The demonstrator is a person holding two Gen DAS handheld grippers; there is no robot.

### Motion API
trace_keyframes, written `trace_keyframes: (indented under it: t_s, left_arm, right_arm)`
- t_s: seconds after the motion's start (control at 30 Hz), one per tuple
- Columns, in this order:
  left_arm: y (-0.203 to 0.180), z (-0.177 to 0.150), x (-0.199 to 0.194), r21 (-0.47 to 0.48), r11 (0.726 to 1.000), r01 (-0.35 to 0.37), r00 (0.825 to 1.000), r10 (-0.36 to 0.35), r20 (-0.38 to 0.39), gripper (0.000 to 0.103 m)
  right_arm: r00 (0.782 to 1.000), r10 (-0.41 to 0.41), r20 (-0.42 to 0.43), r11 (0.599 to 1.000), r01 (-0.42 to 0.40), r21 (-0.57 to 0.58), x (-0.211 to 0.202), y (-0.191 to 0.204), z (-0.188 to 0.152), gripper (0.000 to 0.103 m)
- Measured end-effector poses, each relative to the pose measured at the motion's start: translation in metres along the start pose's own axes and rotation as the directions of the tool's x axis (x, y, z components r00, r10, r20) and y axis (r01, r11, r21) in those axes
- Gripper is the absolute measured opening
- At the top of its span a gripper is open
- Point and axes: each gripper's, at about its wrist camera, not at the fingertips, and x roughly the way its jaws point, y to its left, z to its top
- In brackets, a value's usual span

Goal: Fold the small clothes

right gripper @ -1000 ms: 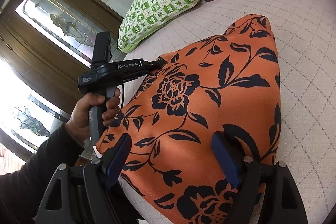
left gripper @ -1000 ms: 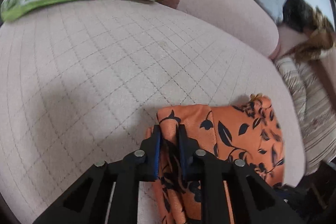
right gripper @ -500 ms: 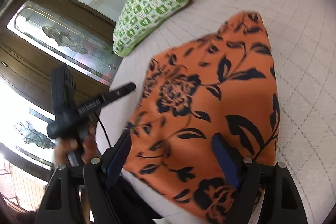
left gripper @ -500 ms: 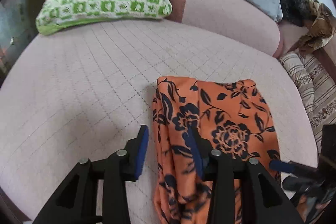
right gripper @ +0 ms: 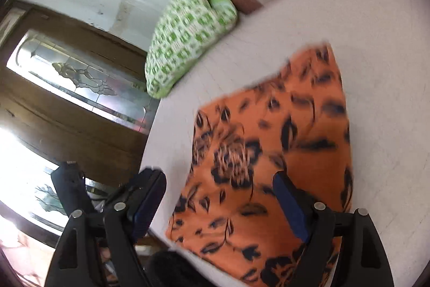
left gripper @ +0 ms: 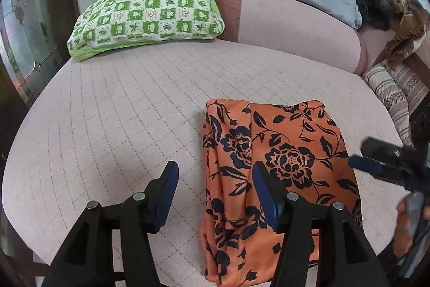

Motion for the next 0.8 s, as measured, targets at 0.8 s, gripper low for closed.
trace_keyframes:
  t_s: [0.8]
  left_arm:
    - [0.002,-0.075,0.0,-0.057,0.998,-0.011,1.0,0.01,-0.01,0.078]
  right_arm:
    - [0.995,0.094,-0.034,0.989,-0.089,0.121,-0.033,-0.029,-0.068,0.094]
